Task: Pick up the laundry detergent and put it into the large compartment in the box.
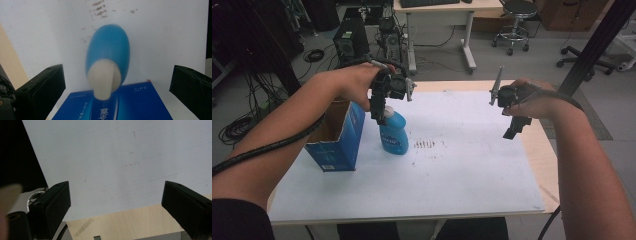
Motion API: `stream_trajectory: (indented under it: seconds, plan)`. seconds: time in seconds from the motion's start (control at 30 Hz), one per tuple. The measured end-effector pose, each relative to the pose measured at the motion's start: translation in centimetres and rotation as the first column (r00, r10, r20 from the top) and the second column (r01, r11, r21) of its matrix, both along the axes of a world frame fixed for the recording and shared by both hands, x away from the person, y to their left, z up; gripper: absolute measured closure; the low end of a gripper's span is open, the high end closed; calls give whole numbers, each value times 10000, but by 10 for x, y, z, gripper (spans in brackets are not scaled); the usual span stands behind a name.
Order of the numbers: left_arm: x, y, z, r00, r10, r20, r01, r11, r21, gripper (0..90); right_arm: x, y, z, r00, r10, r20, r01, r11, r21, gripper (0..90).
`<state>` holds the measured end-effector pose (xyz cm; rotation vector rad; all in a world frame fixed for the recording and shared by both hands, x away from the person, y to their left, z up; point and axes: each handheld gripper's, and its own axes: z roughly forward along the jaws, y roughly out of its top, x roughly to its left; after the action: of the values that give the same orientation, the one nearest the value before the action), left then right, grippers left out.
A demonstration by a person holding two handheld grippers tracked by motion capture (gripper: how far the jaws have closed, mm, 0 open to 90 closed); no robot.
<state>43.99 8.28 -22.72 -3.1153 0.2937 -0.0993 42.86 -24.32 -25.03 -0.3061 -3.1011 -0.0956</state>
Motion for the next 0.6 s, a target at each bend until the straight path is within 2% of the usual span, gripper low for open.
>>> stream_trajectory:
  seconds: [0.6]
  plan:
    - [3, 4, -19, 9999, -126, -19, 126, 9999, 2, 2, -1, -3, -7, 9999, -124, -99, 124, 9999, 9, 85]
